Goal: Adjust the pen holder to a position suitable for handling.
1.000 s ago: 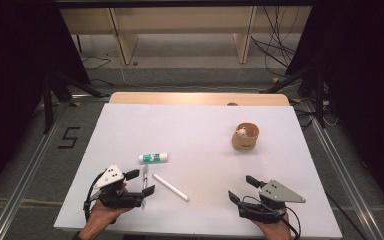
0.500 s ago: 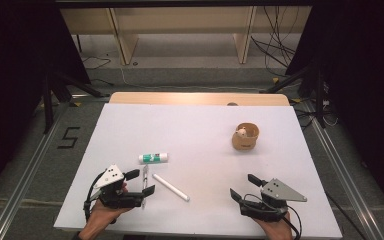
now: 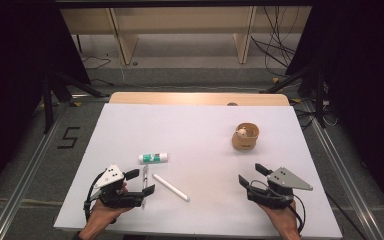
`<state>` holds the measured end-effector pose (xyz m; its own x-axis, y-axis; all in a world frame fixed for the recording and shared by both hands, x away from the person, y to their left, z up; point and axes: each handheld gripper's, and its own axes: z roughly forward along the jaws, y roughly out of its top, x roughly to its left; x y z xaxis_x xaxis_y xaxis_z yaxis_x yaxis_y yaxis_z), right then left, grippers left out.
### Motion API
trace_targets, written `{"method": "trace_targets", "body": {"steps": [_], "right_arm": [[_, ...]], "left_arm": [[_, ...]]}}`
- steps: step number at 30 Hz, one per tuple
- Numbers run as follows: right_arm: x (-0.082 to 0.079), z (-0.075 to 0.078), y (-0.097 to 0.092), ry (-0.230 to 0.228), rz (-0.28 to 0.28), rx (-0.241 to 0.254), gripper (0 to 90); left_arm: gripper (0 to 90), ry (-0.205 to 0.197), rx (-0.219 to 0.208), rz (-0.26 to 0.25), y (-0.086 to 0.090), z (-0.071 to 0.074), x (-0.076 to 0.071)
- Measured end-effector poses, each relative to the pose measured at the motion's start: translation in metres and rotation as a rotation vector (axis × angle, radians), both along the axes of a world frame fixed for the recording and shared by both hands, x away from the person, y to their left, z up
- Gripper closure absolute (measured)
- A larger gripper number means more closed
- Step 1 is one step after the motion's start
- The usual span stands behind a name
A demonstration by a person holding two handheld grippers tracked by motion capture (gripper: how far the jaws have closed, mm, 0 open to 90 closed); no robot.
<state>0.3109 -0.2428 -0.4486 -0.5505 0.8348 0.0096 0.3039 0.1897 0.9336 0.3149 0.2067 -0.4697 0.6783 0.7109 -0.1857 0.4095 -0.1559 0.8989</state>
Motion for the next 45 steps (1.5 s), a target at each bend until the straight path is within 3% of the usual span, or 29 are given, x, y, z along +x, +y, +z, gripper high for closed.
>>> {"method": "trace_targets", "body": {"steps": [2,8,16,23,32,45], "right_arm": [[0.008,0.002,-0.006,-0.002,-0.023,0.016,35.8],[0.030,0.001,-0.016,0.001,-0.082,-0.002,44.3],[0.061,-0.003,-0.028,0.022,-0.168,0.015,69.8],[0.086,-0.008,-0.037,0.069,-0.274,0.005,83.1],[0.115,-0.018,-0.048,0.116,-0.338,0.022,90.0],[0.155,-0.034,-0.044,0.205,-0.334,-0.015,90.0]], "left_arm": [[15.3,0.001,0.002,0.000,0.000,0.000,0.000],[15.3,-0.001,0.000,0.004,0.001,0.000,0.001],[15.3,-0.001,-0.002,0.007,0.001,0.000,0.001],[15.3,-0.002,-0.005,0.007,0.001,0.000,0.001],[15.3,0.000,-0.004,0.010,0.001,0.000,0.001],[15.3,-0.002,-0.007,0.012,0.002,0.000,0.001]]}}
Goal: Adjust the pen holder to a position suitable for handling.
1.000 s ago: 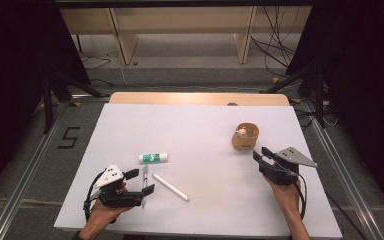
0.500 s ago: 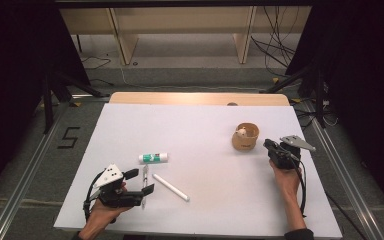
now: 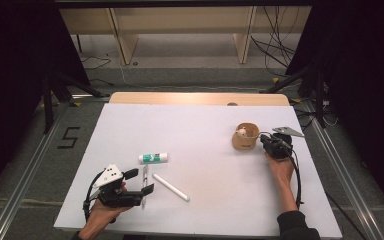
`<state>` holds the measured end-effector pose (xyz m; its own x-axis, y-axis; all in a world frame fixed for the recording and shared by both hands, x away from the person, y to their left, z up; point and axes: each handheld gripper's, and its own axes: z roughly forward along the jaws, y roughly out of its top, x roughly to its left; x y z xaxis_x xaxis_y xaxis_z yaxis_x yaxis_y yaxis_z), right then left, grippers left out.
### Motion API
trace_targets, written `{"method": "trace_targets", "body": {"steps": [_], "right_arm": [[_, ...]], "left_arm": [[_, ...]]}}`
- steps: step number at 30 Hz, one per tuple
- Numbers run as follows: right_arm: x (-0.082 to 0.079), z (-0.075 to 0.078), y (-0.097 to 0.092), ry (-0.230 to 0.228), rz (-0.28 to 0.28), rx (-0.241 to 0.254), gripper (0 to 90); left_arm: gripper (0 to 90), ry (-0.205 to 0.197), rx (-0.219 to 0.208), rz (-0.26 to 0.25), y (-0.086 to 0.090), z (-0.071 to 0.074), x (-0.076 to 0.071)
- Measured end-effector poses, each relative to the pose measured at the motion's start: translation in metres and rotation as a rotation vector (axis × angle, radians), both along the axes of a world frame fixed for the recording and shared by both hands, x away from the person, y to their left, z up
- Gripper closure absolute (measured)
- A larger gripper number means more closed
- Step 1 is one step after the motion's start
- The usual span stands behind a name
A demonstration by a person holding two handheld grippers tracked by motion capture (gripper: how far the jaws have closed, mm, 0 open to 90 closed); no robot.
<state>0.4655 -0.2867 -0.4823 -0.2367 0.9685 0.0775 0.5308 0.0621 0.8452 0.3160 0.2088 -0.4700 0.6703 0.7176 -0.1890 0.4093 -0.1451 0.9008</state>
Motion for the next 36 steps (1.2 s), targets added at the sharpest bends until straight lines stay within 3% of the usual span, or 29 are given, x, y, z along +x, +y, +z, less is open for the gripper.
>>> {"method": "trace_targets", "body": {"steps": [12,22,36], "right_arm": [[0.007,-0.007,0.006,0.035,0.024,0.001,90.0],[0.006,-0.010,0.011,0.061,-0.008,0.010,90.0],[0.004,-0.011,0.024,0.082,0.009,0.011,90.0]], "left_arm": [[15.3,0.001,0.001,0.001,0.000,0.000,0.000],[15.3,0.002,0.003,0.003,0.001,0.000,0.001],[15.3,0.006,0.003,0.008,0.000,0.000,0.002]]}}
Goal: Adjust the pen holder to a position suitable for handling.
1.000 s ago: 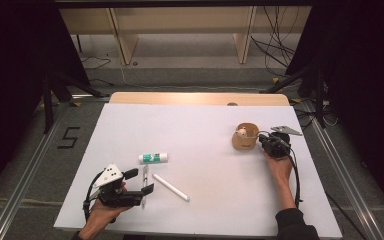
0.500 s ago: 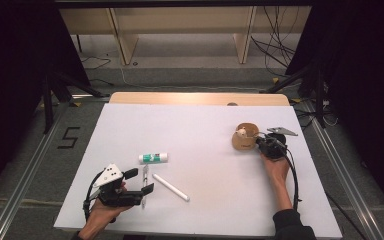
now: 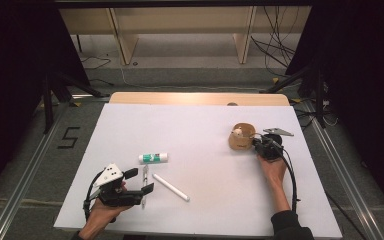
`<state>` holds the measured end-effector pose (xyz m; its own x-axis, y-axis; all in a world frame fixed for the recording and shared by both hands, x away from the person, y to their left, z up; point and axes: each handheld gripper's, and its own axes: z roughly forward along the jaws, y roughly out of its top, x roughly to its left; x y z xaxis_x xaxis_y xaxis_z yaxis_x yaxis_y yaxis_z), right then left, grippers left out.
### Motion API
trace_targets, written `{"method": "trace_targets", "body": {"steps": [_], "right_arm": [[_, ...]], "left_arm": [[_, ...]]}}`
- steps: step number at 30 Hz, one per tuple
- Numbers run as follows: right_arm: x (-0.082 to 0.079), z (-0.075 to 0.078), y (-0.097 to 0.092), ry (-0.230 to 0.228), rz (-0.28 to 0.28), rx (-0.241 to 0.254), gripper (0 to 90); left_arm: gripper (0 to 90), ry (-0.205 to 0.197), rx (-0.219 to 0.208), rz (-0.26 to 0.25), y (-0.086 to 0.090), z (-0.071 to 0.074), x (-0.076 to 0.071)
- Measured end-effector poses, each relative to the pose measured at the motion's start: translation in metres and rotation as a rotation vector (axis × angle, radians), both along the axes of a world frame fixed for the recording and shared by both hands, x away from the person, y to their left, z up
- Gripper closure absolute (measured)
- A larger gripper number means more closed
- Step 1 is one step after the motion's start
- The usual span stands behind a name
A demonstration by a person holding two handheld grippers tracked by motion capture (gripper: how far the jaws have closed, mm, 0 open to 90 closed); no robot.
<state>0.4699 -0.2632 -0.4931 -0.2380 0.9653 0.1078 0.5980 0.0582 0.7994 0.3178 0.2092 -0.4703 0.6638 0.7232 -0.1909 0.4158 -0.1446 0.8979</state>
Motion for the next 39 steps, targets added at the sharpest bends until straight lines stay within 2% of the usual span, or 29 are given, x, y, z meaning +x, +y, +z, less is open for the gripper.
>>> {"method": "trace_targets", "body": {"steps": [12,30,39], "right_arm": [[0.002,-0.001,0.024,0.007,0.037,-0.010,90.0],[0.005,-0.001,0.072,0.018,0.122,-0.019,90.0],[0.008,-0.001,0.096,0.016,0.162,-0.039,90.0]], "left_arm": [[15.3,-0.003,-0.002,0.002,0.000,0.000,0.000],[15.3,-0.003,-0.004,0.004,0.001,0.001,0.000],[15.3,-0.003,-0.003,0.002,0.002,0.001,0.000]]}}
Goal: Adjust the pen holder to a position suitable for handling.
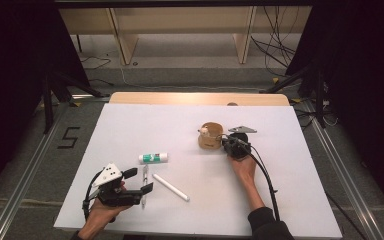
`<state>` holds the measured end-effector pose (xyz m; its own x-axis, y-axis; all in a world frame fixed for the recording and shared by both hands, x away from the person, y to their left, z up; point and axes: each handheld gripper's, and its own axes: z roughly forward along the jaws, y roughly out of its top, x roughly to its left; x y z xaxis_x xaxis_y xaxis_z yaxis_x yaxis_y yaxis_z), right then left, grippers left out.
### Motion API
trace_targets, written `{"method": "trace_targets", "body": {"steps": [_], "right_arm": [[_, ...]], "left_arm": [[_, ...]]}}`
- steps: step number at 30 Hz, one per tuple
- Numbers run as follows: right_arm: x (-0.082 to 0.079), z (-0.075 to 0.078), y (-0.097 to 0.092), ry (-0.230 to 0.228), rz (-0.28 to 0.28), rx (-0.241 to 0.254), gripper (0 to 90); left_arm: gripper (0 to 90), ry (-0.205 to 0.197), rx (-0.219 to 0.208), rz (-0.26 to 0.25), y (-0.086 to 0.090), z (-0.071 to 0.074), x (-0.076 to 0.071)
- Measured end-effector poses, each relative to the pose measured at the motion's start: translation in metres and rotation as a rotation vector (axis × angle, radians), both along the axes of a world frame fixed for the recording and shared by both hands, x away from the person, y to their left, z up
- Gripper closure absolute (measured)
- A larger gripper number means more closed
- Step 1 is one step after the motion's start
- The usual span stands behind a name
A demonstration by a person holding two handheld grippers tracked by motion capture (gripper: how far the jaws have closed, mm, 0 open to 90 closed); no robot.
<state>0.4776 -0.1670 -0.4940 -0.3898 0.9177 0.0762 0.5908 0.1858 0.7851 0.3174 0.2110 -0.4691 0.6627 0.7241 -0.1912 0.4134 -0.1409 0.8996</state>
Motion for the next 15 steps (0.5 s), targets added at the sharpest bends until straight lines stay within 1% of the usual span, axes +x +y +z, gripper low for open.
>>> {"method": "trace_targets", "body": {"steps": [6,9,13,15], "right_arm": [[0.003,0.000,0.015,0.002,0.017,-0.004,90.0],[0.003,0.001,0.026,-0.001,0.040,-0.025,90.0],[0.004,0.000,0.037,-0.005,0.057,-0.026,90.0],[0.004,0.000,0.041,-0.005,0.066,-0.036,90.0]], "left_arm": [[15.3,0.000,-0.001,-0.001,0.000,0.000,0.000],[15.3,0.000,0.000,-0.001,0.000,0.000,0.000],[15.3,-0.001,0.001,-0.002,0.000,0.000,0.000],[15.3,-0.002,0.001,-0.002,0.000,0.000,0.000]]}}
